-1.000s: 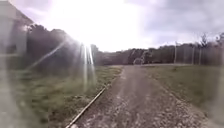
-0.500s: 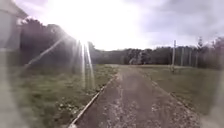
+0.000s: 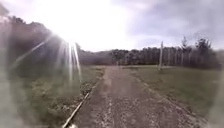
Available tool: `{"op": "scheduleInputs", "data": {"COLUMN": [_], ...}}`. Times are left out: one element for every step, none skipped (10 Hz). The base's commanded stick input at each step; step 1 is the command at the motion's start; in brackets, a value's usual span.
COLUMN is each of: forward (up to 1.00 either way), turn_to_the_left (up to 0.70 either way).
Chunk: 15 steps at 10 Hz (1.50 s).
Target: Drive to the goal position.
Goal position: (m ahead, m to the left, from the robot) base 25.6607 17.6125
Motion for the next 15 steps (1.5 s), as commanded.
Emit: {"op": "scheduleInputs", "data": {"forward": [0.85, 0.85, 0.85, 0.85, 0.85, 0.85, 0.85, 0.85, 0.85, 0.85, 0.85, 0.85, 0.85, 0.85, 0.85], "turn_to_the_left": [0.00, 0.00, 0.00, 0.00, 0.00, 0.00, 0.00, 0.00, 0.00, 0.00, 0.00, 0.00, 0.00, 0.00, 0.00]}}
